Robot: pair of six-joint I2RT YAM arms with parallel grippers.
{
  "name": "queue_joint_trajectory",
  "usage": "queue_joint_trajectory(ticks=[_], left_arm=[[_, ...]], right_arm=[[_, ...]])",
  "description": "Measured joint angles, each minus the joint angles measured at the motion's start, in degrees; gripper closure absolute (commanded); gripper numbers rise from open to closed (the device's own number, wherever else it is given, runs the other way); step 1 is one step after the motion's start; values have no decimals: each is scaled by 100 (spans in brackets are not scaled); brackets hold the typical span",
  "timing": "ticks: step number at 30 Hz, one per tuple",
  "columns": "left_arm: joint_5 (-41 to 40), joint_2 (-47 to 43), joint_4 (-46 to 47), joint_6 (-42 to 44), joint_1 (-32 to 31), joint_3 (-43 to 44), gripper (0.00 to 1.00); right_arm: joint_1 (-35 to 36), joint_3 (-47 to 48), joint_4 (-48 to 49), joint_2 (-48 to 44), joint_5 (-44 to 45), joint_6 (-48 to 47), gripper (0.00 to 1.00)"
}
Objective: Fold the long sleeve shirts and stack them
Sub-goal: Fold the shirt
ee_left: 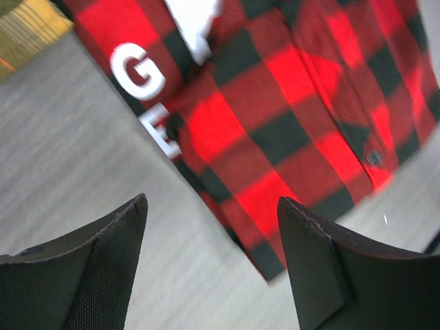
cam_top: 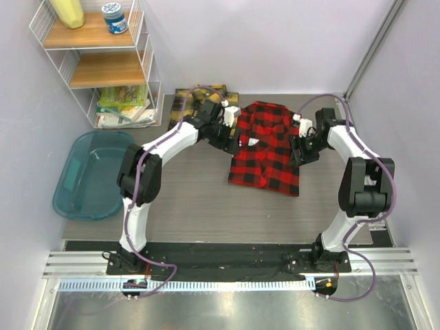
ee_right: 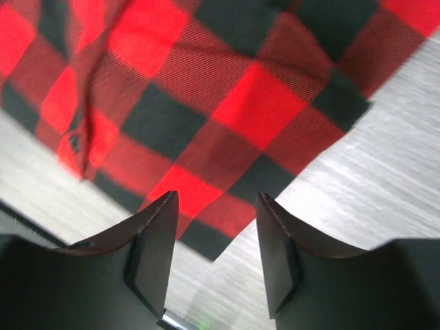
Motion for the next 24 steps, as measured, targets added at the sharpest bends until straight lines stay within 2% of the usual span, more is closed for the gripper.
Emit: queue_joint_trajectory(ticks=[6, 12, 17, 19, 20, 22, 23, 24], left_arm=[[-149, 911, 109, -428, 79, 581, 25], [-175, 1377, 184, -590, 83, 901, 27], [-138, 1493, 315, -640, 83, 1110, 35], [-68, 1556, 398, -658, 83, 1198, 46], [-24, 1574, 446, -682, 83, 1202, 56], [63, 1587, 496, -745, 83, 1198, 69], [116, 1593, 529, -756, 83, 1196, 79], [155, 1593, 562, -772, 83, 1196, 84]], right_arm=[[-142, 284, 470, 780, 339, 468, 40], [-205, 697, 831, 1460, 437, 807, 40], [-203, 876, 931, 1580, 372, 973, 50], [-203, 909, 960, 1580, 326, 1001, 52], [-203, 916, 992, 1580, 297, 1012, 60], [-203, 918, 1025, 1580, 247, 1021, 70], [-203, 918, 1040, 1580, 229, 1029, 84], [-203, 918, 1054, 1580, 212, 1036, 89]])
